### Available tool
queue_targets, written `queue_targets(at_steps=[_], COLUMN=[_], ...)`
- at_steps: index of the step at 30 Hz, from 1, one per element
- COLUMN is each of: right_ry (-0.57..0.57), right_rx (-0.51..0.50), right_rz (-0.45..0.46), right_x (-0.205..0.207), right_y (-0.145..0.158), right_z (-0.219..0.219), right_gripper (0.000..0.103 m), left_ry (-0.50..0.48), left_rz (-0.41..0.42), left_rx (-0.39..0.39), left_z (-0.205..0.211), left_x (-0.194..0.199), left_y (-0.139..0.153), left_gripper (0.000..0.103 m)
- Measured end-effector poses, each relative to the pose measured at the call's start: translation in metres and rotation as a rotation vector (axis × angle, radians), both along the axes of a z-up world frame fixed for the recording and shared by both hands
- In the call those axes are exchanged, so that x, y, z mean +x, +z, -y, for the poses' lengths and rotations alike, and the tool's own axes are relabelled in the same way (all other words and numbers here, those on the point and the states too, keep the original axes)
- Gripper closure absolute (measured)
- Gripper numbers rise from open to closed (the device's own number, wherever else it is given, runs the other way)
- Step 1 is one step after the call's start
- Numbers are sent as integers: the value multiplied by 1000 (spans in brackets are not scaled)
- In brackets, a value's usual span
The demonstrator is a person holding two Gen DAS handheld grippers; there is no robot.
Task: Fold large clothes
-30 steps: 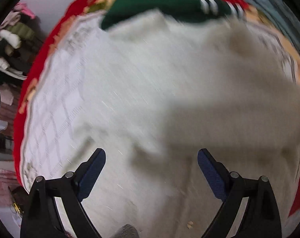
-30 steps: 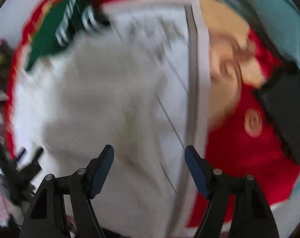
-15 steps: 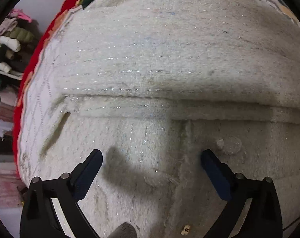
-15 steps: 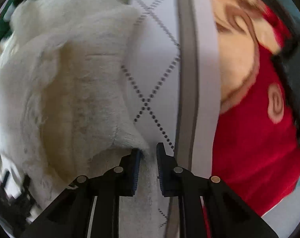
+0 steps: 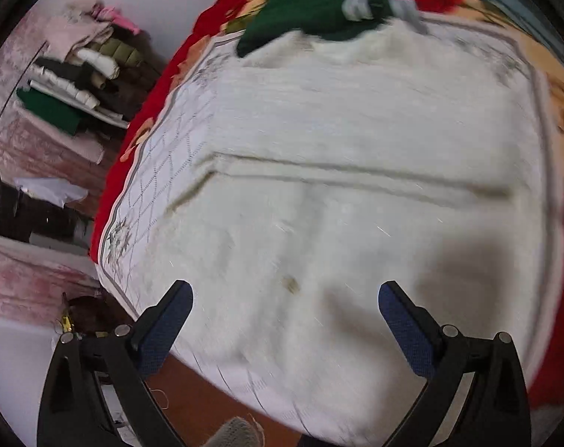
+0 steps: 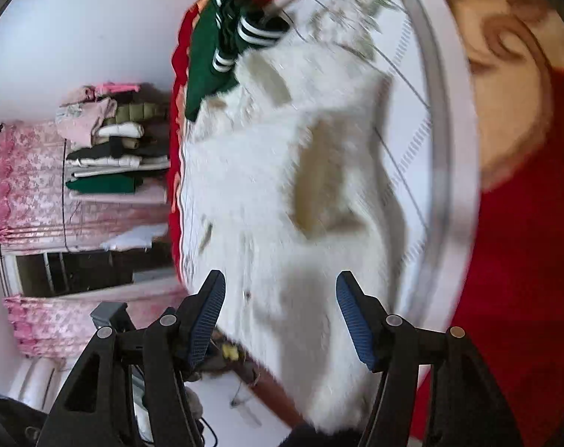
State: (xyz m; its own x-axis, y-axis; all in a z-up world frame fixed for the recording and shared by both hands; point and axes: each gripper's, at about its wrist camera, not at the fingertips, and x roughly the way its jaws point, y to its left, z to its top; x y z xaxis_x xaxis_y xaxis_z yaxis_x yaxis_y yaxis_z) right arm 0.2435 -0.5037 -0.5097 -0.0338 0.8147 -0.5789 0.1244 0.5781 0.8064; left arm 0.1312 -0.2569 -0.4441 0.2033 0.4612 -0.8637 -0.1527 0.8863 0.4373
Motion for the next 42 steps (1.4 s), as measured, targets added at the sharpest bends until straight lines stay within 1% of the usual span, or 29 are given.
queue_targets(at_steps=[3, 5, 6, 7, 8, 10, 12, 13, 15, 16, 17, 18, 19, 20, 21, 22, 24, 25, 28, 29, 31, 32, 34, 35, 36, 37, 38, 40, 42], right_ry=[25, 36, 45, 46, 44, 34, 29, 31, 45, 56, 65, 78, 88, 95, 106, 111, 117, 121, 152, 159, 161, 157, 129, 90, 65, 45, 37, 12, -8], right_rx=[18, 3, -27, -47, -66, -102, -133, -145, -163, -170, -178, -180, -177, -176, -173, -160, -105, -87, -8, 25, 51, 30, -23, -25, -33, -47, -63, -101, -117], right_rz=[-57, -79, -89, -98, -108, -141, -162, -166, -162, -159, -157, -152, -150, -147, -144, -143, -141, -133, -113, -99, -91, -98, -149, -181, -189, -195, -205, -166, -132], right_x=[-18, -29, -40, -43, -43, -39, -34, -32, -23, -17, -12, -5, 1, 7, 17, 25, 42, 49, 72, 80, 91, 98, 105, 109, 111, 113, 114, 113, 109], right_y=[-4, -3, -6, -10, -20, -33, -47, -49, -56, -60, -63, -68, -72, -76, -83, -89, -100, -102, -109, -108, -111, -116, -132, -140, -140, -138, -135, -114, -87], right_z=[27, 45, 57, 64, 75, 92, 102, 103, 99, 93, 91, 80, 74, 66, 54, 46, 23, 13, -25, -39, -60, -71, -83, -87, -89, -93, -96, -103, -112], right_gripper=[39, 39, 39, 39, 39, 39, 39, 39, 39, 39, 39, 39, 39, 39, 37, 23, 1, 1, 1, 1, 1, 1, 2, 5, 31, 62, 62, 75, 77], left_ry=[-73, -135, -178, -224, -270, -322, -343, -330, -291, -270, -246, -236, -227, -216, -185, -152, -110, -101, -103, -103, -101, -95, -89, -89, -87, -90, -94, -101, -95], left_rz=[-54, -88, -110, -128, -144, -171, -201, -216, -230, -230, -216, -204, -190, -180, -167, -157, -132, -115, -64, -52, -22, -8, -3, -3, -4, -6, -1, 16, 36], left_rx=[-20, -11, 12, 54, 102, 189, 259, 274, 270, 252, 236, 228, 223, 216, 196, 154, 80, 51, 25, 20, 5, -10, -31, -43, -61, -79, -93, -119, -151], left_z=[52, 85, 107, 127, 145, 167, 174, 174, 163, 157, 150, 148, 143, 141, 134, 128, 114, 107, 94, 96, 89, 83, 78, 75, 69, 67, 63, 54, 38], left_x=[-22, -36, -45, -53, -58, -65, -67, -66, -58, -54, -48, -45, -41, -37, -33, -30, -26, -24, -27, -28, -31, -33, -35, -32, -31, -30, -30, -30, -31], left_y=[-12, -21, -29, -40, -52, -71, -94, -103, -115, -116, -115, -112, -108, -105, -102, -97, -86, -79, -55, -52, -42, -37, -36, -36, -35, -34, -31, -19, -1], left_gripper=[0, 0, 0, 0, 0, 0, 0, 0, 0, 0, 0, 2, 5, 33, 58, 89, 91, 92, 93, 94, 94, 94, 94, 94, 94, 94, 94, 95, 95])
